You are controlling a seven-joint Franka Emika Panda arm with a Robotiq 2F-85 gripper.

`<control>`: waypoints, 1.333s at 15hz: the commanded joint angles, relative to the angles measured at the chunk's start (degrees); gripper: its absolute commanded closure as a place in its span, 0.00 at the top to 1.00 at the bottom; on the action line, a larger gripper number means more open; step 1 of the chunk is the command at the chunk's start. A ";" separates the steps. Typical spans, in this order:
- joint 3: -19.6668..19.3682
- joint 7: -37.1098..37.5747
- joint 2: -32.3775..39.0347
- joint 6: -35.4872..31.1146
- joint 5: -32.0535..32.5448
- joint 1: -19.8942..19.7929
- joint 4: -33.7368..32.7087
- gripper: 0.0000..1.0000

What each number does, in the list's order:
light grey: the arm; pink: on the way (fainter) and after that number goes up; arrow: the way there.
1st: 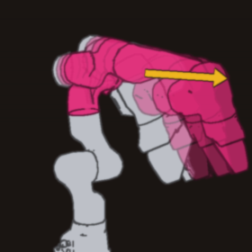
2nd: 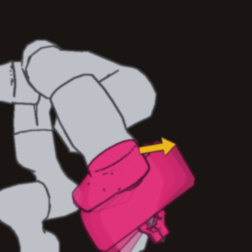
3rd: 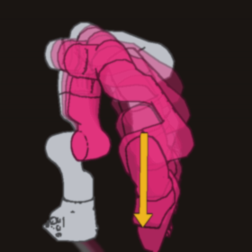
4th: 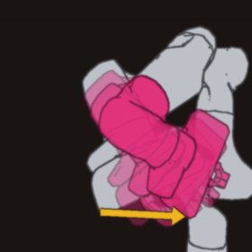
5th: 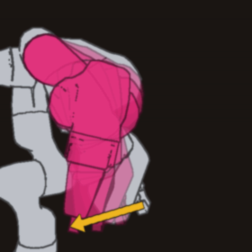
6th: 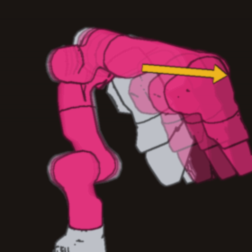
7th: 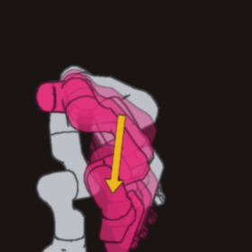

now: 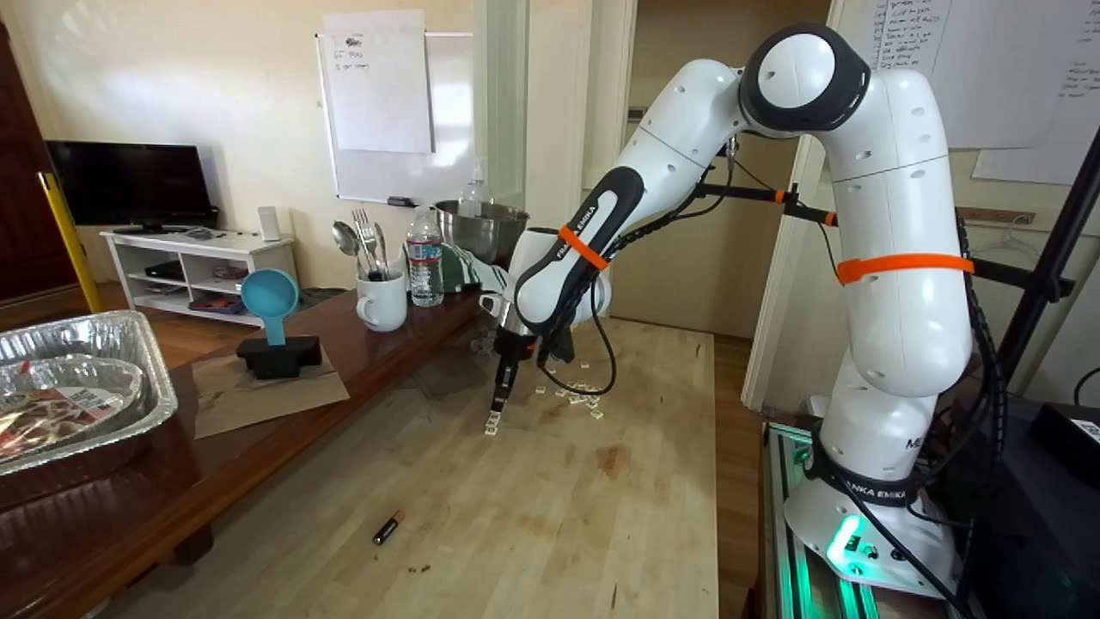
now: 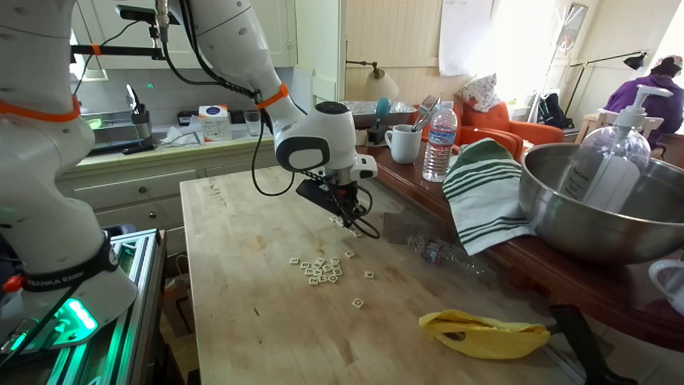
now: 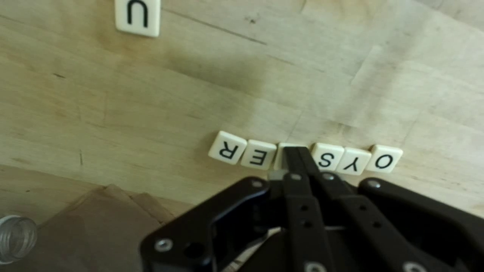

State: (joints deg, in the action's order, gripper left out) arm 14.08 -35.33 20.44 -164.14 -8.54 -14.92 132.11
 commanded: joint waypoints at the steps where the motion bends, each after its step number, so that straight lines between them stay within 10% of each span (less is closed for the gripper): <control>1: 0.72 -0.84 0.14 0.18 -0.94 -0.56 1.44 0.00; 20: 2.53 -1.75 -2.21 0.29 -3.04 -2.06 2.21 0.00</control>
State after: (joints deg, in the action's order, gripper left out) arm 14.98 -35.33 20.25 -164.13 -9.18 -15.33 132.45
